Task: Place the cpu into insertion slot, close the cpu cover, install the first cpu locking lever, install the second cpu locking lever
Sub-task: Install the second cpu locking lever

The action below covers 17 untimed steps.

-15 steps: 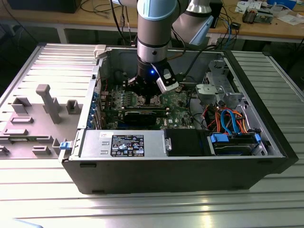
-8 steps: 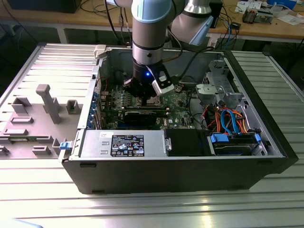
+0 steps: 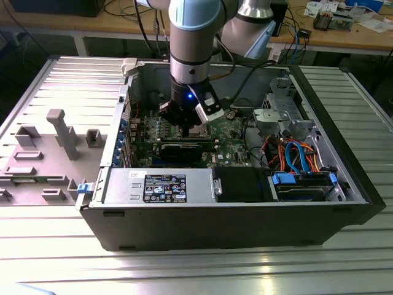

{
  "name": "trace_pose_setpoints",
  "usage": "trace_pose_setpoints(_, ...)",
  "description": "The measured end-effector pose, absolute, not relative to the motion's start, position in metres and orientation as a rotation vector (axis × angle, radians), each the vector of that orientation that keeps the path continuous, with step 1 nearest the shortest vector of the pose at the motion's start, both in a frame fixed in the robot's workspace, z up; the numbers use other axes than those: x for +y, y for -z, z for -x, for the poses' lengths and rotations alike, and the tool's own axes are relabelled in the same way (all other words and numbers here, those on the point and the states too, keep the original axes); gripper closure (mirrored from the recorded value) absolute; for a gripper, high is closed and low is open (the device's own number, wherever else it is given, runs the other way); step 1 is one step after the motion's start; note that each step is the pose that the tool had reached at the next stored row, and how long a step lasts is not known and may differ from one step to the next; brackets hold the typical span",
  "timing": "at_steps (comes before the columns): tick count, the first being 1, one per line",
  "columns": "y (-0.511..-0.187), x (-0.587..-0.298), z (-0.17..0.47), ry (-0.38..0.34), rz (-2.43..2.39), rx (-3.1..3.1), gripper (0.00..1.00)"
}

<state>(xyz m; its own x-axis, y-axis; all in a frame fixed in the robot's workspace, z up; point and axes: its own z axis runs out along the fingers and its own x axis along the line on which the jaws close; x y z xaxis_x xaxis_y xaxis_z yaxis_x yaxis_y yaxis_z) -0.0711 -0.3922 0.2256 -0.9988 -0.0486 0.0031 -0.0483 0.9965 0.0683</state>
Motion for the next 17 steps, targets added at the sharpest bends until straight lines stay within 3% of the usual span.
trace_pose_setpoints(17, -0.221, -0.406, 0.084, 0.202, -0.178, -3.124, 0.89)
